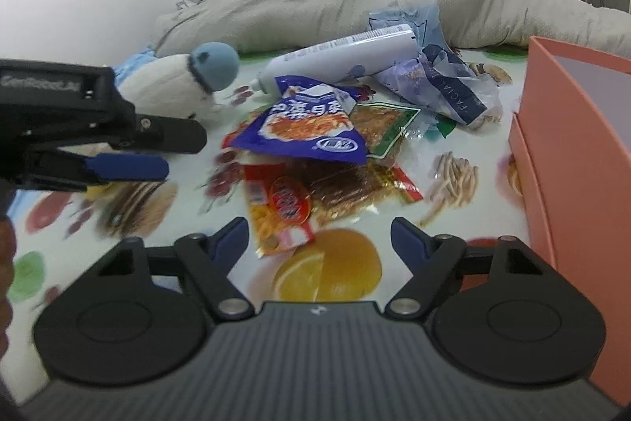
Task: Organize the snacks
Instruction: 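Grasp the blue snack bag with the left tool while the right tool grasps the brown jerky packet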
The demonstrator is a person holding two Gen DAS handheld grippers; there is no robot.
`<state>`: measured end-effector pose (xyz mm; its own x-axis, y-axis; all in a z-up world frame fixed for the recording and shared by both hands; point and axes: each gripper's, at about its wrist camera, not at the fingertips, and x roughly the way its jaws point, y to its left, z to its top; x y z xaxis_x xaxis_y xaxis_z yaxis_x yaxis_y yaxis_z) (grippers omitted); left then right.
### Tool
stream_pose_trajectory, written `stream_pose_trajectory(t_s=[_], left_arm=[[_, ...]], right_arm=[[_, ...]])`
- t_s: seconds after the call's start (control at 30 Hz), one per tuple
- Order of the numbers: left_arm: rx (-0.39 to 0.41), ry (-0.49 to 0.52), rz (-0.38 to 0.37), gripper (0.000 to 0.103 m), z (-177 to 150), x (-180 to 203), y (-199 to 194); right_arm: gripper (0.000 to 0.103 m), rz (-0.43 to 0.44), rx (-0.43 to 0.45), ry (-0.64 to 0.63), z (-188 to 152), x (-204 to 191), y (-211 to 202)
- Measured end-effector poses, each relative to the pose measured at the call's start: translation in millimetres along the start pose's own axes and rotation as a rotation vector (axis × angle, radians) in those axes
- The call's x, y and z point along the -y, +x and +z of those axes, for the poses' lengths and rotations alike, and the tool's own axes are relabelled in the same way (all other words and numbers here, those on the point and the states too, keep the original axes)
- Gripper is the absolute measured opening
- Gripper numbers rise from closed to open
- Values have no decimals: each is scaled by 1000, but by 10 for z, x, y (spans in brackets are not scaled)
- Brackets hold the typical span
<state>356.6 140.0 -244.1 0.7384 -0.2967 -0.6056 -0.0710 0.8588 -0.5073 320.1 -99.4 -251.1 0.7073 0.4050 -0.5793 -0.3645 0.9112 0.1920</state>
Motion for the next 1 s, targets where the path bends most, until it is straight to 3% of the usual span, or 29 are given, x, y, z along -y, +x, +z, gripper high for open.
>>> stream_pose_trajectory(t_s=[0.1, 0.2, 0.43, 0.5, 0.53, 0.57, 0.6, 0.63, 0.7, 0.87, 1.0], left_arm=[[-9, -52, -50, 59, 39, -115, 184], [14, -68, -35, 59, 73, -169, 300], [43, -109, -85, 58, 146, -199, 555], [36, -117, -100, 52, 154, -209, 627], [22, -112, -91, 49, 159, -204, 688], [16, -109, -79, 40, 155, -202, 716], [13, -115, -73, 33, 152, -209, 750], [9, -127, -83, 31, 151, -221, 779], [-2, -132, -77, 14, 146, -229, 819], [10, -103, -82, 4, 128, -171, 754], [18, -108, -100, 2, 103, -116, 630]], right_arm=[[80, -11, -5, -28, 8, 28, 199], [77, -21, -10, -66, 30, 56, 357], [77, -34, -9, -129, 124, 104, 635], [78, -24, -39, -159, 144, 98, 720], [73, -15, -37, -166, 155, 100, 732], [71, -9, -41, -169, 173, 98, 748], [62, -5, -40, -172, 183, 96, 753], [57, -3, -40, -179, 197, 84, 754], [55, -9, -47, -185, 218, 69, 750], [54, -16, -67, -170, 221, 69, 679], [54, -27, -83, -175, 164, 43, 557]])
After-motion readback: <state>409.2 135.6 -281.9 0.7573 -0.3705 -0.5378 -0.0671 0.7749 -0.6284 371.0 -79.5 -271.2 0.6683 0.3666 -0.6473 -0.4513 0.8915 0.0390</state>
